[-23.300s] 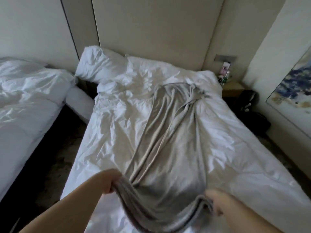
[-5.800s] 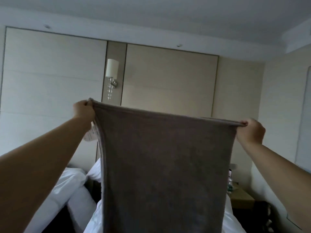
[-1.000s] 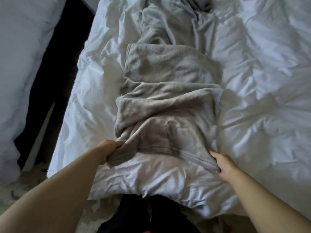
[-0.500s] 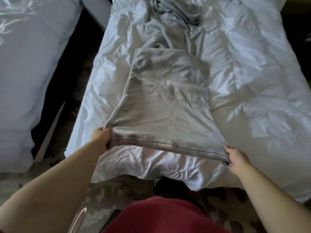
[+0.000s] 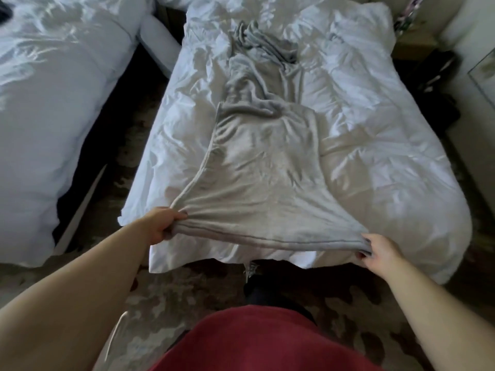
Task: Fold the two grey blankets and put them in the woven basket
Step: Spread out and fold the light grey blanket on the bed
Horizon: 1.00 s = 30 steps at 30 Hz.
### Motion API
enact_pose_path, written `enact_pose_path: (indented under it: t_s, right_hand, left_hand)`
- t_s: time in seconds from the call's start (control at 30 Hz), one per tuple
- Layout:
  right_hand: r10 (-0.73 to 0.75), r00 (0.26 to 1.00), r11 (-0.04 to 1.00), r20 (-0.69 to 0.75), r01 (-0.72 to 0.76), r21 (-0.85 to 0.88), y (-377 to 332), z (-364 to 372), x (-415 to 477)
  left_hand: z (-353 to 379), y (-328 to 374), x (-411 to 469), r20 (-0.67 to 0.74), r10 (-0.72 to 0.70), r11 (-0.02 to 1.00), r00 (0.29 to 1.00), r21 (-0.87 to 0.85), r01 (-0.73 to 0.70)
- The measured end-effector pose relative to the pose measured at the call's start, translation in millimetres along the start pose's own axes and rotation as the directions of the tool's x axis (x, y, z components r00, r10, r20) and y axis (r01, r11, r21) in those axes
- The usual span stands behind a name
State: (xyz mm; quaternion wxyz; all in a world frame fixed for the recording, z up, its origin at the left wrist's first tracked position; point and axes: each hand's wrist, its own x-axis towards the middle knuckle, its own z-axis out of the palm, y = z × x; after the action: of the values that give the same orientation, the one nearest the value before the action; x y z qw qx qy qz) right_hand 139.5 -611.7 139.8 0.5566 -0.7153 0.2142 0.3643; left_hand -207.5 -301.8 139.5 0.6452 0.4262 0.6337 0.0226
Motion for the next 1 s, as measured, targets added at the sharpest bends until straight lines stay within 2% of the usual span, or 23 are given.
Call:
enact_pose_path:
  t_s: [0.1,0.2,0.37,0.6,0.73,0.87,1.0]
  right_hand:
    - [-0.177,0.983,0.978,-0.041,0.181,0.1,1.2,-17.6,-14.0]
    - [-0.236,0.971,0.971,-0.042,0.237,0.025,20.8,-35.7,-18.6]
    - [-0.087,0.991,0.979,-0.098,0.067,-0.192,89.5,-72.7,-19.0]
    - [-0.012,0.993,0.964,-0.117,-0.019,-0.264,145.7,-96.9,-21.5]
    - [0.023,0.992,0.985,-0.124,-0.044,-0.169,135.9,-92.1,-16.6]
    - [0.056,0.997,0.997,-0.047,-0.053,0.051,99.0,-73.9,-4.2]
    - [0.055,0.998,0.977,0.008,-0.055,0.208,47.0,-35.8,8.4]
  left_hand:
    - [-5.5,-11.2,-22.0,-0.143,0.135,0.99,0.981,-0.018,-0.139]
    - [-9.5,-34.4,-33.7,-0.262,0.176,0.984,0.949,0.05,-0.169]
    - [-15.3,-94.2,-41.5,-0.316,0.039,0.999,0.948,0.015,-0.036]
    - [-19.7,-153.9,-39.5,-0.346,-0.069,0.995,0.936,0.045,0.09]
    - [-17.8,-147.7,-36.6,-0.312,-0.126,0.992,0.942,-0.047,0.117]
    - [-14.1,-112.9,-30.6,-0.222,-0.151,0.963,0.963,-0.255,0.092]
    - [-8.3,-65.5,-14.3,-0.121,-0.144,0.888,0.982,-0.455,0.074]
